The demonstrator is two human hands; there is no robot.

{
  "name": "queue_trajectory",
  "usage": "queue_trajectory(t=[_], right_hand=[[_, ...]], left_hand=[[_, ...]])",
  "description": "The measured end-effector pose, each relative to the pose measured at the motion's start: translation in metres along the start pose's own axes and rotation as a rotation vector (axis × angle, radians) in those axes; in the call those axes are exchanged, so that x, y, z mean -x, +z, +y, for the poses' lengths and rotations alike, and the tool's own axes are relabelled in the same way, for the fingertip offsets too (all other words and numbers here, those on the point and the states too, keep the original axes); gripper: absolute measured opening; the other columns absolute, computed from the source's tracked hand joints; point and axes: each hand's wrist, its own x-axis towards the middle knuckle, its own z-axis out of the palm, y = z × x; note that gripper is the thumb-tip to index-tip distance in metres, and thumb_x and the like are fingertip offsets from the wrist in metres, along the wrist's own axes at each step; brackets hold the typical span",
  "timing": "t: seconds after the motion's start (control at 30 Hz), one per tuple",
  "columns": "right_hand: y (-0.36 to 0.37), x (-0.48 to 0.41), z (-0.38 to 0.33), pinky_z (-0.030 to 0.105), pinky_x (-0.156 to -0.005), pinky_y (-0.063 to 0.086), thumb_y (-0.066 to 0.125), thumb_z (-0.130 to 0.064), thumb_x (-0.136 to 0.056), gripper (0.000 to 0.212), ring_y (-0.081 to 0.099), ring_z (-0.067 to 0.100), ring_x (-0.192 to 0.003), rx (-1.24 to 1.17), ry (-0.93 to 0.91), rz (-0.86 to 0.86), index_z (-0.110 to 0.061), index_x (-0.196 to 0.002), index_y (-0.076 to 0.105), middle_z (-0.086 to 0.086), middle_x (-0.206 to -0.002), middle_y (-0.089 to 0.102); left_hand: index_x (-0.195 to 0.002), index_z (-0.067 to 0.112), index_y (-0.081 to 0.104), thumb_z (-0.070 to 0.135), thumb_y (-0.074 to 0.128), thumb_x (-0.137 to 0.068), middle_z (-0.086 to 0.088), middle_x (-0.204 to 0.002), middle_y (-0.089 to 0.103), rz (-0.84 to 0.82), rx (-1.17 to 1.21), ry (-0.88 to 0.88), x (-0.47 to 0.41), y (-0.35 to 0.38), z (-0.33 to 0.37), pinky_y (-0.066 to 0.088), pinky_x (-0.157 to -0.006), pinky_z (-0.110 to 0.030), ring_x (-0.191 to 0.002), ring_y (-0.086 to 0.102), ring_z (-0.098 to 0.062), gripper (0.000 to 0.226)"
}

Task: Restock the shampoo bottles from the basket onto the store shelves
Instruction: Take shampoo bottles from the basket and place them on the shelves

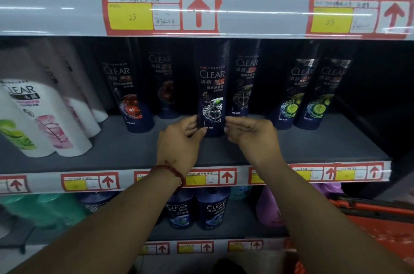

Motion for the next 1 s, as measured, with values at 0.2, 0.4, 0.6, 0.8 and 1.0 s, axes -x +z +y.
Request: queue_trajectory(t=[0.2,0.4,0.6,0.8,1.0], right_hand=[[-0.002,0.0,0.0,0.04,-0.097,0.057,0.069,0.0,-0.09,0.028,0.071,0.014,-0.103,0.068,-0.03,-0.002,-0.011,-0.115,0.073,0.002,-0.107,0.075],[-0.034,0.015,-0.009,0.033,-0.092,0.057,0.063,-0.009,-0.093,0.024,0.068,0.007,-0.096,0.24,-0.158,0.1,-0.02,-0.113,0.071,-0.007,-0.106,0.072],[-0.109,0.036,-0.002,0.011,-0.068,0.048,0.061,-0.006,-0.092,0.031,0.061,-0.001,-0.075,0.277,-0.12,0.297,-0.018,-0.12,0.067,-0.01,-0.089,0.068],[-0.159,0.003,0.003,0.02,-0.074,0.045,0.078,-0.018,-0.085,0.045,0.06,0.012,-0.096,0.174,-0.038,0.418,-0.017,-0.123,0.055,-0.003,-0.114,0.061],[-0.177,-0.043,0.008,0.02,-0.069,0.047,0.091,-0.027,-0.07,0.057,0.058,0.0,-0.09,0.135,0.002,0.233,-0.019,-0.114,0.056,-0.016,-0.101,0.058]], left_hand=[[-0.125,0.016,0.064,0.022,0.068,-0.091,0.006,-0.112,0.071,0.054,-0.076,-0.043,0.004,-0.007,0.005,0.054,-0.089,-0.018,-0.098,0.065,0.0,0.035],[-0.101,0.021,0.065,0.022,0.063,-0.095,0.013,-0.086,0.066,0.002,-0.187,0.219,0.031,-0.009,0.034,0.052,-0.068,-0.015,-0.079,0.063,-0.002,0.007],[-0.112,0.02,0.06,0.028,0.066,-0.092,0.007,-0.104,0.064,-0.18,-0.077,0.194,0.028,0.055,0.07,0.054,-0.081,-0.015,-0.091,0.062,-0.001,0.022],[-0.121,0.019,0.052,0.039,0.077,-0.082,0.002,-0.112,0.058,-0.165,-0.102,0.055,0.008,0.116,0.074,0.052,-0.083,-0.016,-0.098,0.059,-0.009,0.05],[-0.116,0.018,0.054,0.044,0.082,-0.073,0.006,-0.101,0.059,-0.057,-0.051,-0.083,-0.014,0.158,0.077,0.048,-0.071,-0.015,-0.09,0.059,-0.008,0.057]])
